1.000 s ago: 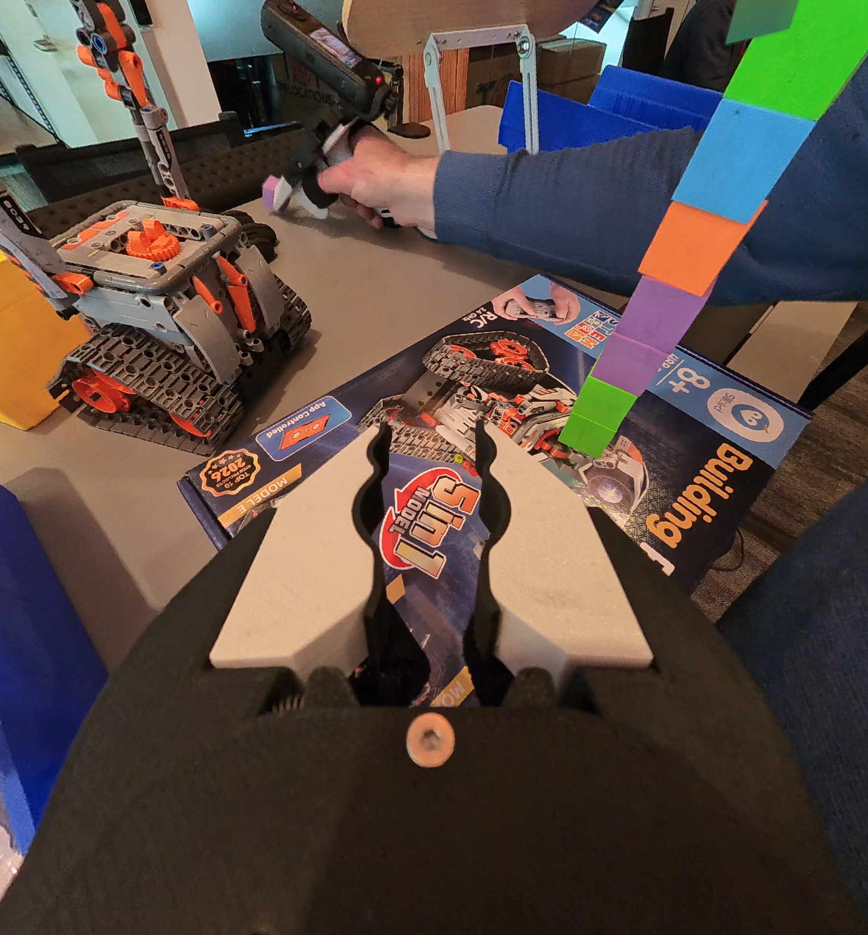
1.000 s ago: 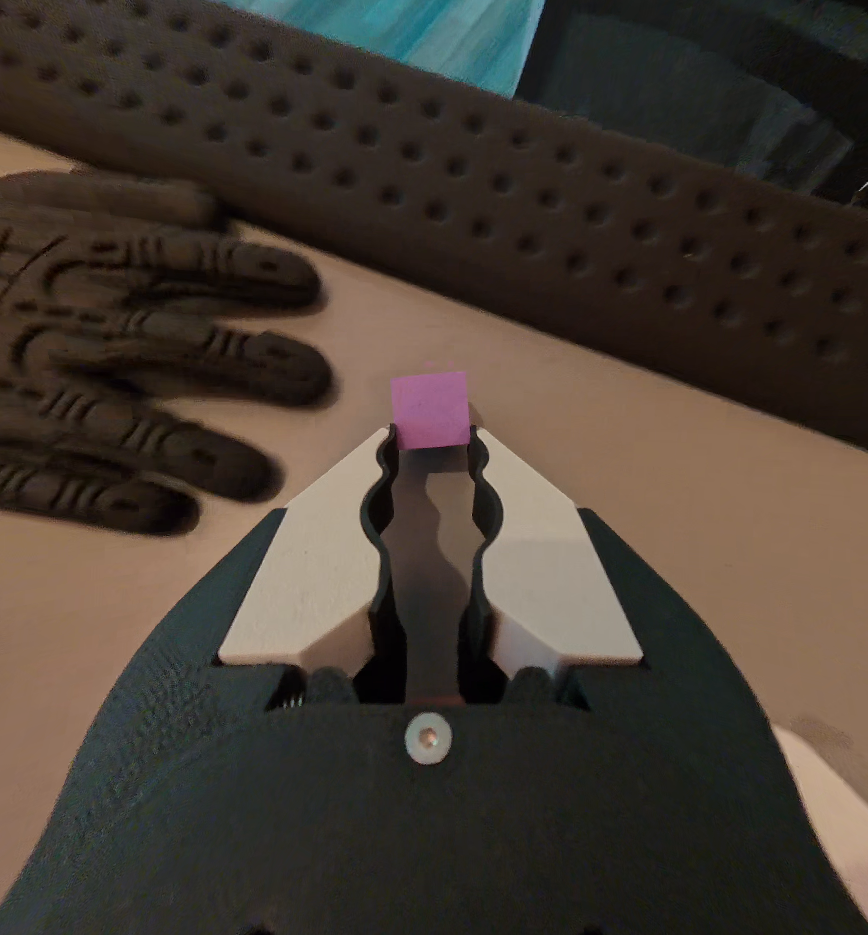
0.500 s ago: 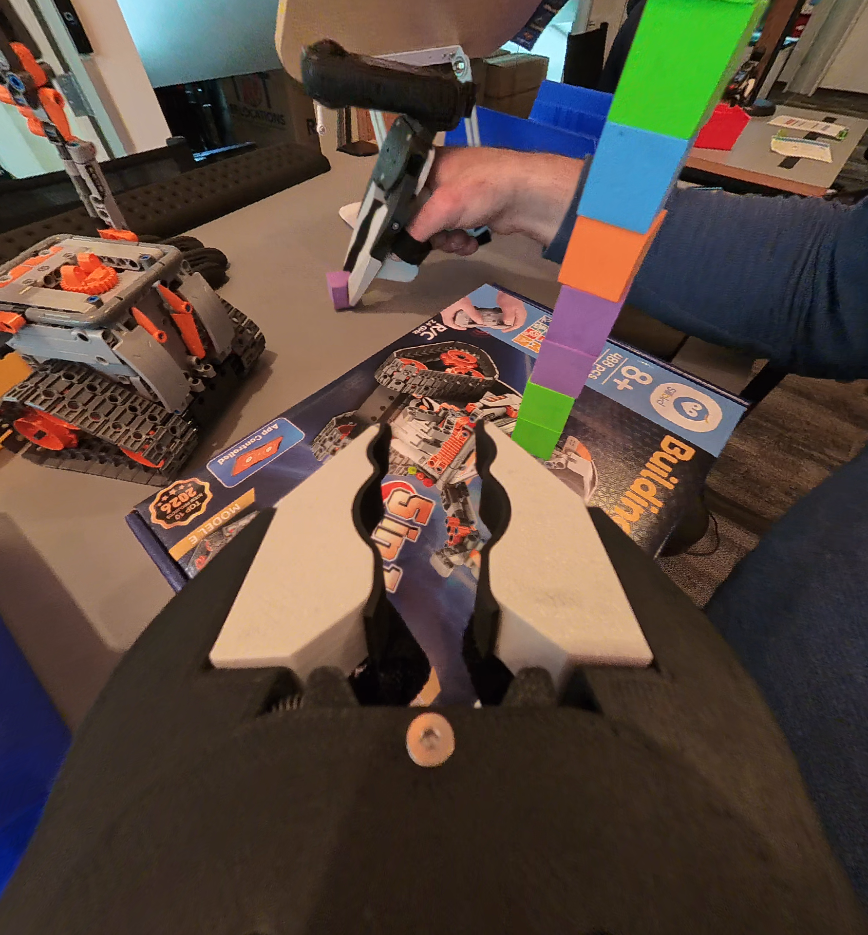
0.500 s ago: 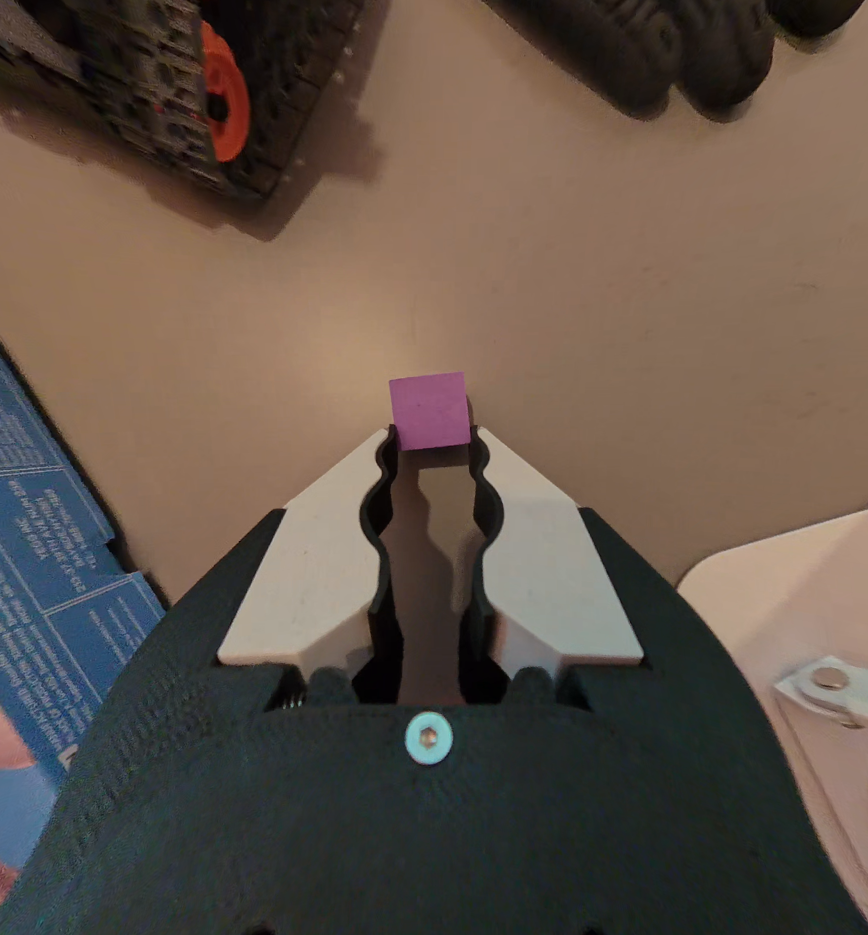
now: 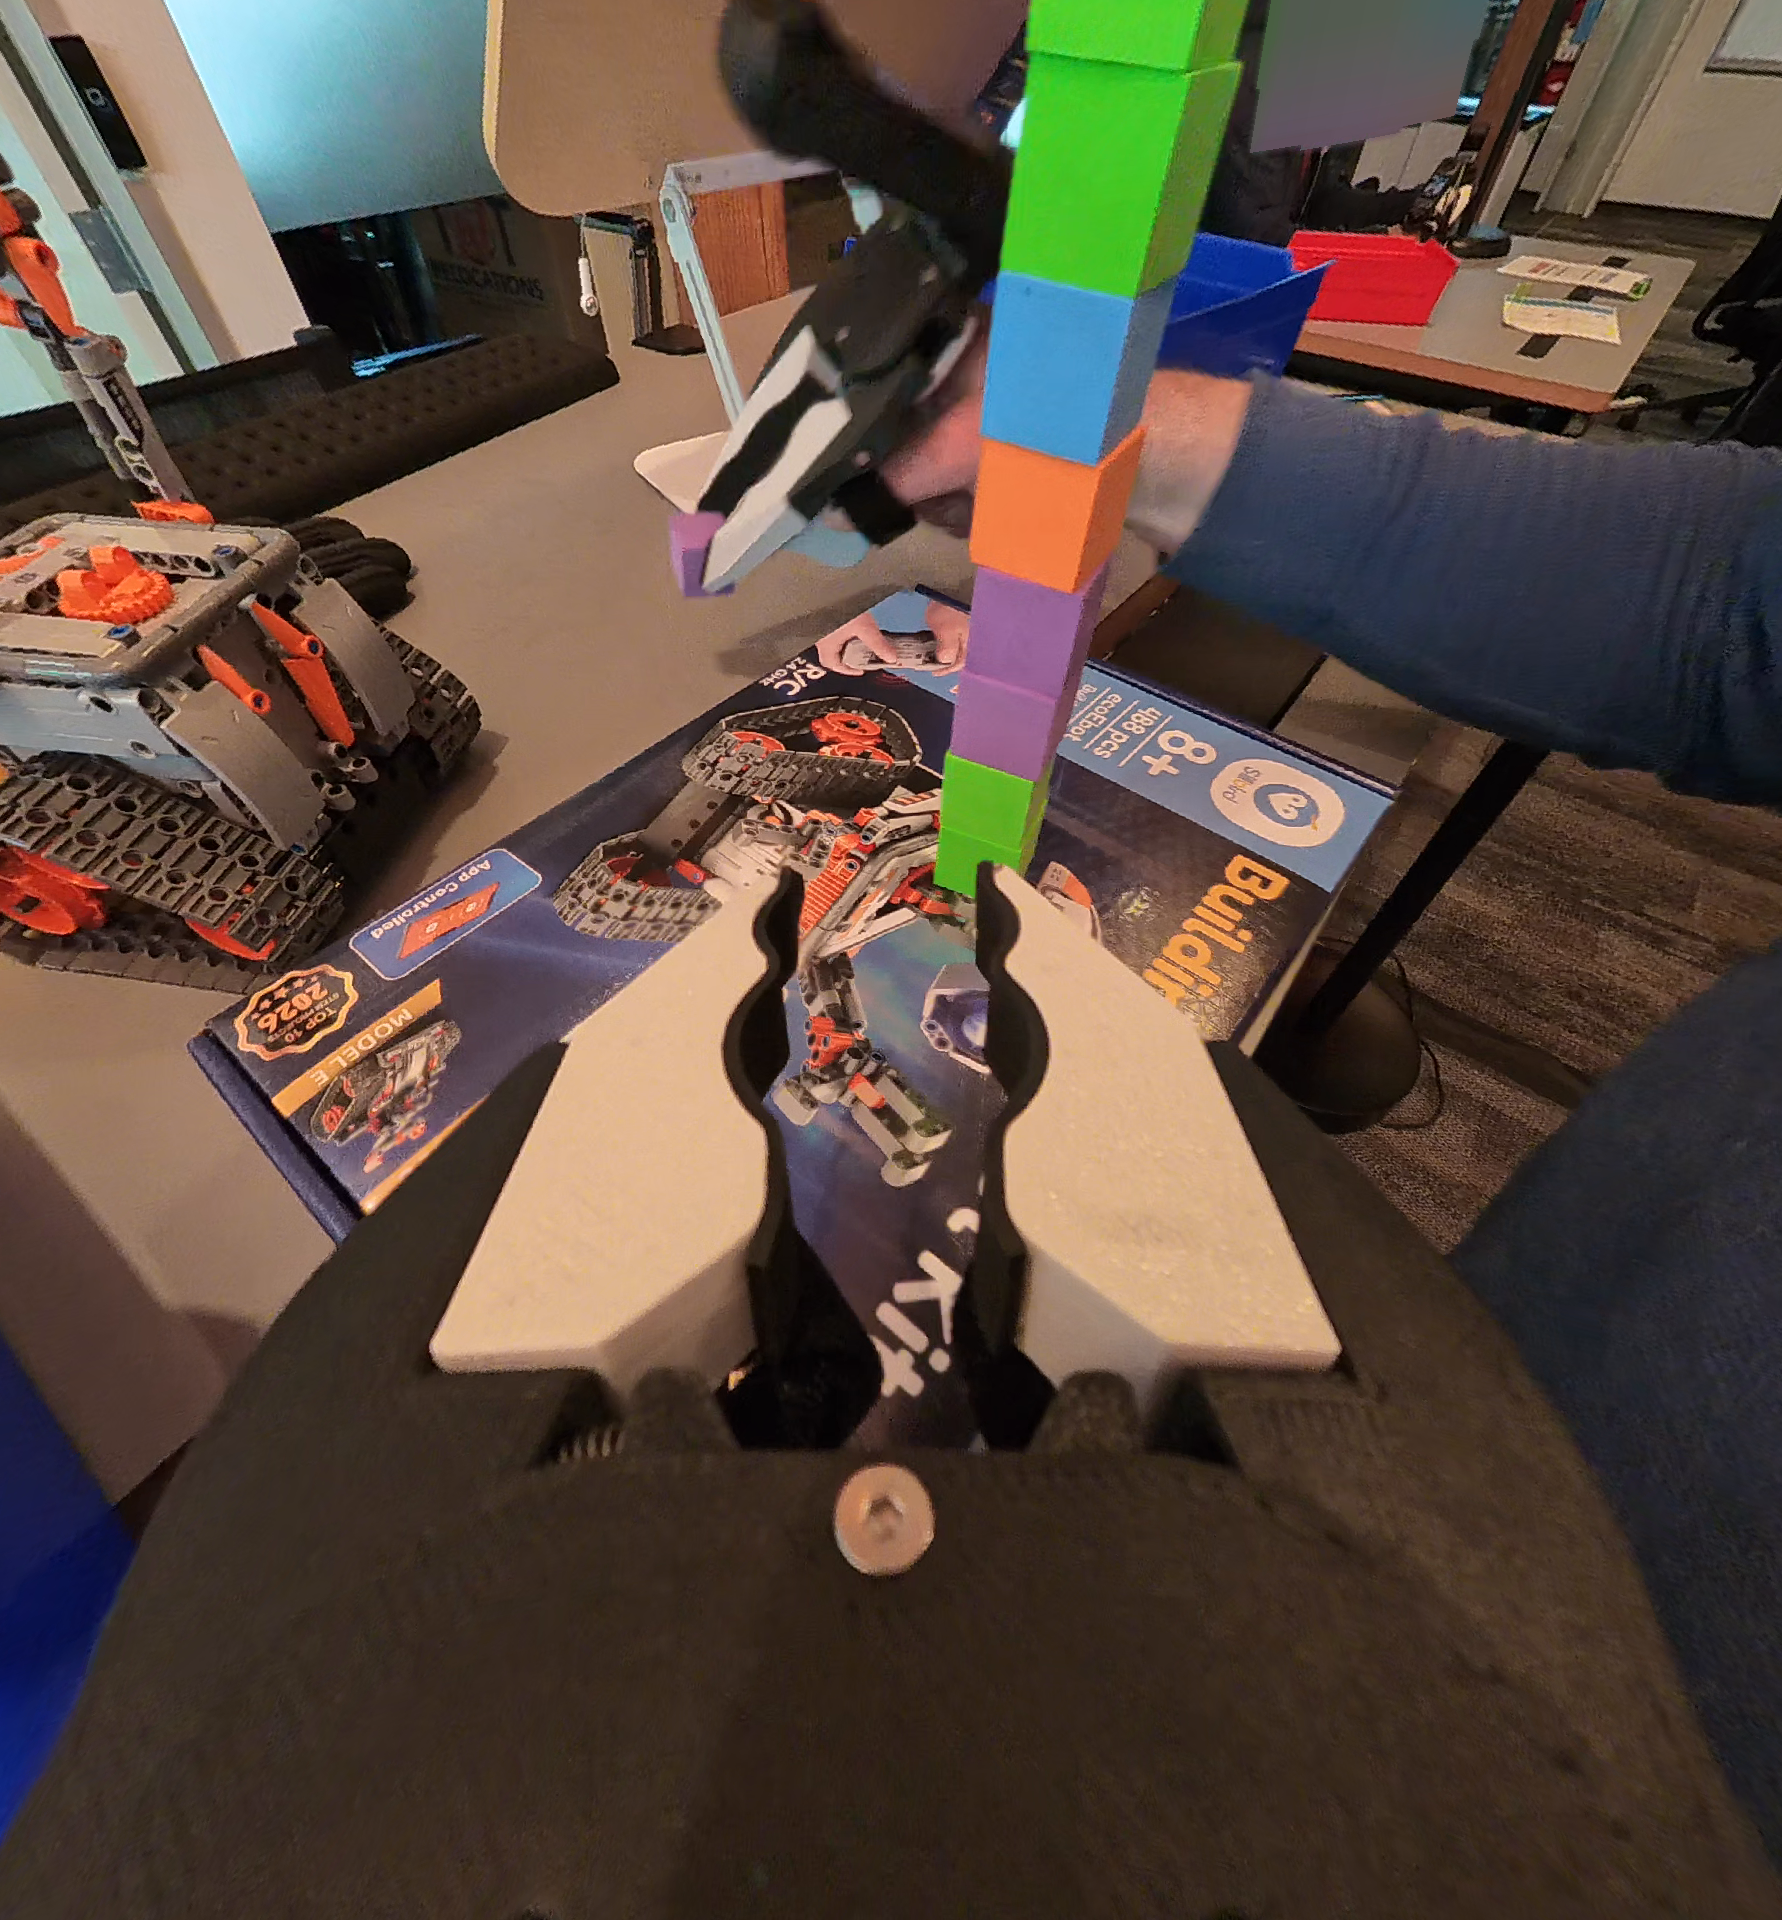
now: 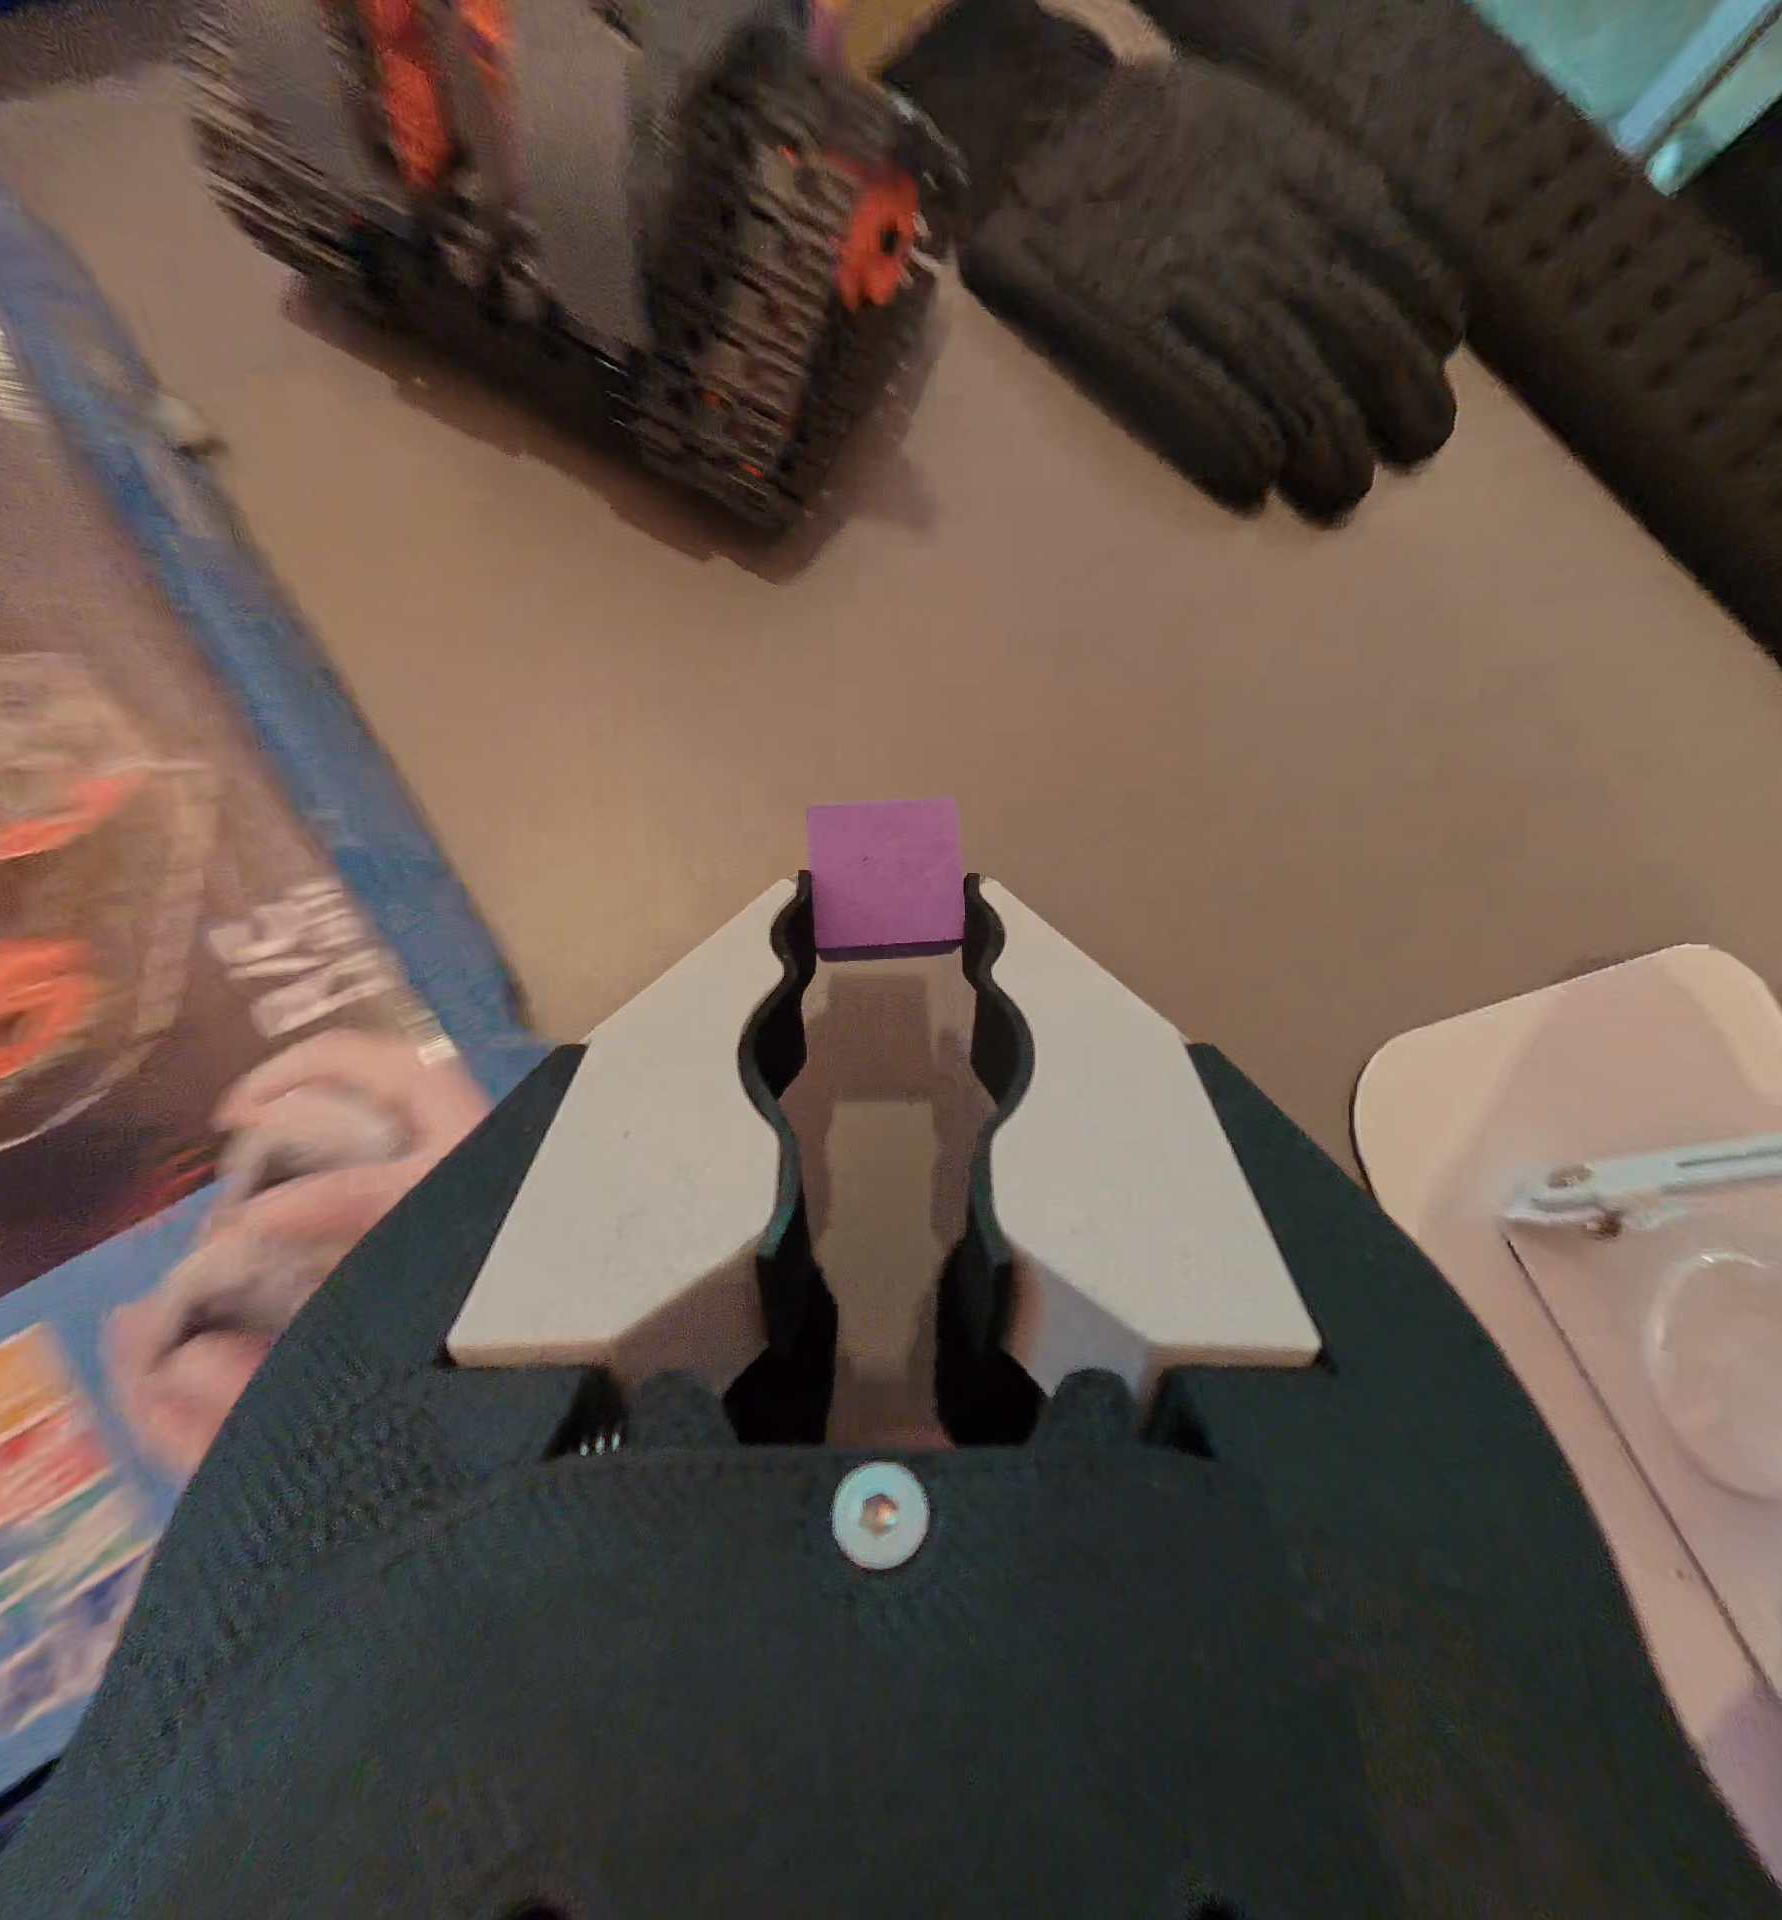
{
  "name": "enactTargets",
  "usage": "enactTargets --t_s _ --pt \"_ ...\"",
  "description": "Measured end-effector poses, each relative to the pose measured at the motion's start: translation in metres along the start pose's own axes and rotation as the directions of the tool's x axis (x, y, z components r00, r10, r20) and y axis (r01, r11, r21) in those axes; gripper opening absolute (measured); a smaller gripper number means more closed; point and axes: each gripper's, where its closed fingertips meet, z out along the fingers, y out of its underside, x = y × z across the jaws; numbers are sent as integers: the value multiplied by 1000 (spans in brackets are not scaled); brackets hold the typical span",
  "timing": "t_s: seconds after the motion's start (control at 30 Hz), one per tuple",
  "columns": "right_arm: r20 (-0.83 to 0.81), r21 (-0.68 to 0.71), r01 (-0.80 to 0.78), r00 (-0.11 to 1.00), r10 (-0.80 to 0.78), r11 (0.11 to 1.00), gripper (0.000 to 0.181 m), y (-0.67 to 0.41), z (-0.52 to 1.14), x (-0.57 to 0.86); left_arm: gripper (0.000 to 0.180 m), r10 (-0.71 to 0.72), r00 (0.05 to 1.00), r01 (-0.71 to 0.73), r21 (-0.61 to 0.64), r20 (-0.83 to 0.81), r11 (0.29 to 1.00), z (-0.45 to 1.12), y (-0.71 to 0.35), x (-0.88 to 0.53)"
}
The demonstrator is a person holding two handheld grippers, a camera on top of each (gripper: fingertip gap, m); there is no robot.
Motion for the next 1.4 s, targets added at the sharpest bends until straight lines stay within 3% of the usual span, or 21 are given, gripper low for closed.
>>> enactTargets --t_s 0.1,0.37,0.53,0.73,0.87,1.07,1.4 --pt "-43 96 93 995 -89 991 26 -14 -55 -28 32 5 1000 -5 11 -6 1000 -7 -1 4" --pt "53 280 145 985 -166 949 26 -58 -216 -119 32 27 998 -26 26 -49 999 -17 1 16" --pt "46 439 233 959 -280 868 26 -124 -331 -166 32 49 995 -46 38 -88 998 -23 -1 26" --pt "17 509 356 906 -422 784 26 -216 -416 -199 31 66 989 -59 59 -131 997 -25 -5 40" --pt "2 433 388 902 -431 814 26 -258 -418 -184 31 83 985 -73 67 -150 995 -26 -7 48" --pt "144 294 393 883 -447 871 26 -279 -396 -162 31 84 984 -71 84 -156 994 -30 -9 52" --pt "361 248 392 811 -460 886 26 -283 -365 -148 30 85 986 -72 94 -146 993 -33 -11 51"
